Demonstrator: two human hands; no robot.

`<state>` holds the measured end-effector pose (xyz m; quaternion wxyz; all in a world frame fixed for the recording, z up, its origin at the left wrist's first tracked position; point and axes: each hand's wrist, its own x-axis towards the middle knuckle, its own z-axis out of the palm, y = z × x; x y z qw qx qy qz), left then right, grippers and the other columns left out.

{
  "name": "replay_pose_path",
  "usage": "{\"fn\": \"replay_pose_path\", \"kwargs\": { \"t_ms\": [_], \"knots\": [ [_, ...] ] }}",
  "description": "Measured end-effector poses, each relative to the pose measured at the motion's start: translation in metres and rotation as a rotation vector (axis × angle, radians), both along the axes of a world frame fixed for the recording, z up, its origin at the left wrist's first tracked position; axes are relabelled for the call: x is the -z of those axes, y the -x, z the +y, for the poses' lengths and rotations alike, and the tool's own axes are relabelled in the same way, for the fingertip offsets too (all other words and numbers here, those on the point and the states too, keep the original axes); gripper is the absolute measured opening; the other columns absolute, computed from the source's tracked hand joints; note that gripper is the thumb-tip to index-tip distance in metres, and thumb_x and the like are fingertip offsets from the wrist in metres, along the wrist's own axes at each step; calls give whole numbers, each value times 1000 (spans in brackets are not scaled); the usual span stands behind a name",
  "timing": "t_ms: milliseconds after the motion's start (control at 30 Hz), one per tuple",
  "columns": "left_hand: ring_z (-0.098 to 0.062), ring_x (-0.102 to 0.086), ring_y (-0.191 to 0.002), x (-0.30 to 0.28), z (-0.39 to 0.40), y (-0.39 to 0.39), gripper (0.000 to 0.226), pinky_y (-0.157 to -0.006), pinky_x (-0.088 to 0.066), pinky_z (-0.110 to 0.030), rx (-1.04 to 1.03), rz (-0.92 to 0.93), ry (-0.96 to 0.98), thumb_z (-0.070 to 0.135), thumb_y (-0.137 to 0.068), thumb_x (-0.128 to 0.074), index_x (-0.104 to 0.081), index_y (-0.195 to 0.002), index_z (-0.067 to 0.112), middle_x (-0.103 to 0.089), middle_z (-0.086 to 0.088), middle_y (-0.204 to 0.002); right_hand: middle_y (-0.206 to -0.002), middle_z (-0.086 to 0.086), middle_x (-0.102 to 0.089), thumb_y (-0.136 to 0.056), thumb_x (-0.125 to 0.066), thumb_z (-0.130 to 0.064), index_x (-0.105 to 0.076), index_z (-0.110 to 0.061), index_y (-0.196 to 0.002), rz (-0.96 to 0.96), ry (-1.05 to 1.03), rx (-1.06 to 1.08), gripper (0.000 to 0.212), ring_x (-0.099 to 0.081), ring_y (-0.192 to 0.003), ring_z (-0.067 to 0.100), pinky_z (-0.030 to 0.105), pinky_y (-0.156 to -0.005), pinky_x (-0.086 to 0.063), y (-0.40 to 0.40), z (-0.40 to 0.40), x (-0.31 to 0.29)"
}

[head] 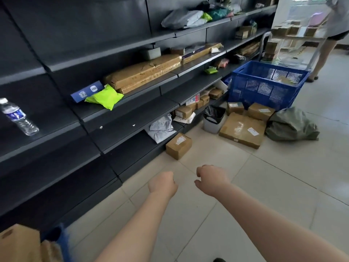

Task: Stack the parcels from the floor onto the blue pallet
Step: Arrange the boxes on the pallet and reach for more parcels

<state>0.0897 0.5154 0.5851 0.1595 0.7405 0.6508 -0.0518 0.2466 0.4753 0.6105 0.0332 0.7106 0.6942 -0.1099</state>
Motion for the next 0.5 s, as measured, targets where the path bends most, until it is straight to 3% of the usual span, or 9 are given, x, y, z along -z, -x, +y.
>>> {"fn": "replay_pose_path", "kwargs": {
  "t_ms": [233,500],
  "knots": [
    [-27,-59,-105,1,106,-59,21,-83,-46,-30,-132,1,14,23,-88,-43,-60,-100,21,-64,-5,-110,-117,5,-59,-91,-46,-32,-56,-14,-114,58,85,-67,31,-57,-109,27,35,-86,-47,-73,120,9],
    [-23,-60,-102,46,256,-84,21,-77,-44,-28,-203,33,105,28,-91,-42,-59,-100,23,-65,-1,-108,-112,2,-62,-87,-52,-37,-60,-17,-110,212,254,60,31,-59,-103,23,28,-75,-45,-110,285,62]
  ]
}}
